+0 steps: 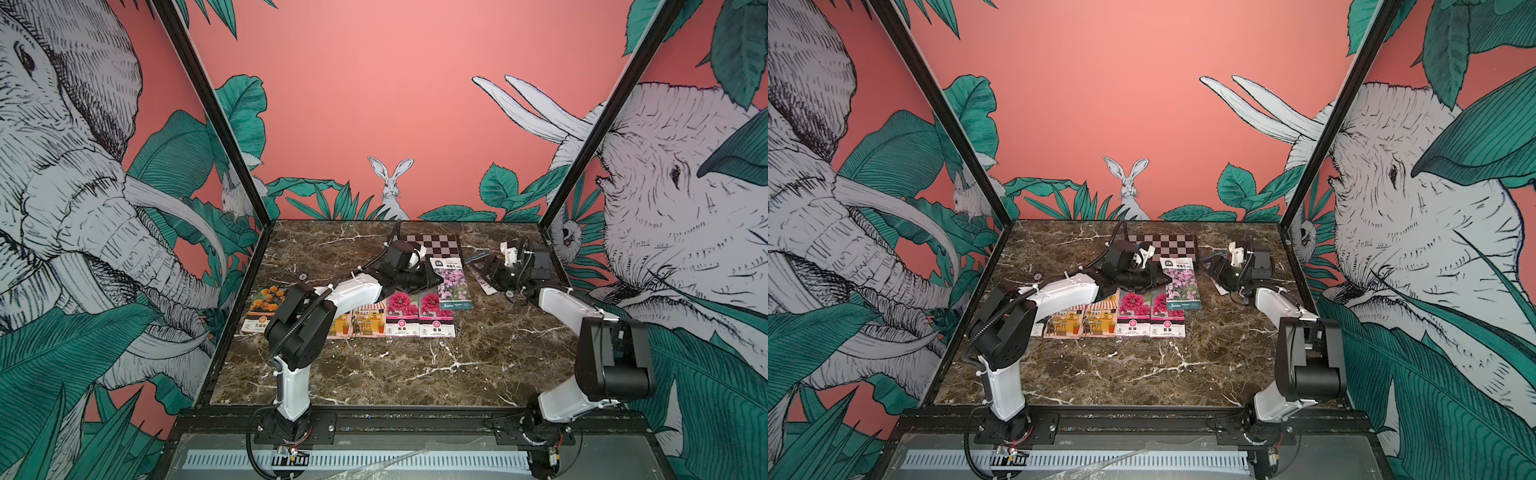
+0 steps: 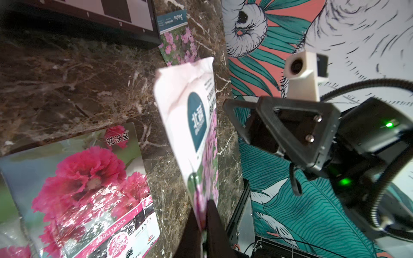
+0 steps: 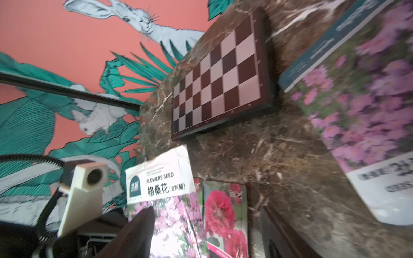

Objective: Arrange the seed packets in a row
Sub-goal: Place the seed packet at the center of the board.

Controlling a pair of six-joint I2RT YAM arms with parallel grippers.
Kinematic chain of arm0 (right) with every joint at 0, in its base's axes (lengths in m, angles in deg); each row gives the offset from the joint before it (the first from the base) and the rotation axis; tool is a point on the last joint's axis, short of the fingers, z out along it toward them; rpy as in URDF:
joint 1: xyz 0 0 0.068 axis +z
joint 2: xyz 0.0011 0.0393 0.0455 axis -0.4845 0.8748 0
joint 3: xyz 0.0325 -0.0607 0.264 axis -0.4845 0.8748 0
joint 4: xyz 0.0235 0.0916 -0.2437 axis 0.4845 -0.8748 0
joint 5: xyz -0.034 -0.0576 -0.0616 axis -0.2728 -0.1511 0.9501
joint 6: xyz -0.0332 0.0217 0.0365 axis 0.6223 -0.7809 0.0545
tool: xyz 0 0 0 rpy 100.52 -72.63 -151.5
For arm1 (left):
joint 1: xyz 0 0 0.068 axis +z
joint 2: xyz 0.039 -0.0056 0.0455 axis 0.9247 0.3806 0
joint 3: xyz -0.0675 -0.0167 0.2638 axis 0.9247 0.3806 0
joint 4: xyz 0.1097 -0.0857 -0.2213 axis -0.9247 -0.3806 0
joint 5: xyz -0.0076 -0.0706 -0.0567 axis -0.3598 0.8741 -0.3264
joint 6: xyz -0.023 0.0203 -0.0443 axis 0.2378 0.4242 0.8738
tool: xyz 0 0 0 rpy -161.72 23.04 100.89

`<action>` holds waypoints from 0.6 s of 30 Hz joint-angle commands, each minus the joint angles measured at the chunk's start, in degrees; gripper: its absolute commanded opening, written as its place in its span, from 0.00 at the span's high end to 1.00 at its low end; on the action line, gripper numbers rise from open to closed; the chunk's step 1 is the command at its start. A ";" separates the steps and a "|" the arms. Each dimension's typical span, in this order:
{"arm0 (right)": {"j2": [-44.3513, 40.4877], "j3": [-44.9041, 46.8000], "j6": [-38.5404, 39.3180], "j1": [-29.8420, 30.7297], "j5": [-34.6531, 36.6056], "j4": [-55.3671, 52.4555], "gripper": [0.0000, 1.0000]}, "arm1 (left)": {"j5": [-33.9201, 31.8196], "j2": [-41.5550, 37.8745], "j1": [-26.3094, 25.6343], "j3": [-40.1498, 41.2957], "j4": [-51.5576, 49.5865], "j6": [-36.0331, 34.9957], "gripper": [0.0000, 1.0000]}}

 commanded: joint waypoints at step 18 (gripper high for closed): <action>5.34 -0.12 -16.48 3.21 -17.91 23.79 0.26 | 7.86 -2.08 2.44 0.07 8.36 5.92 0.92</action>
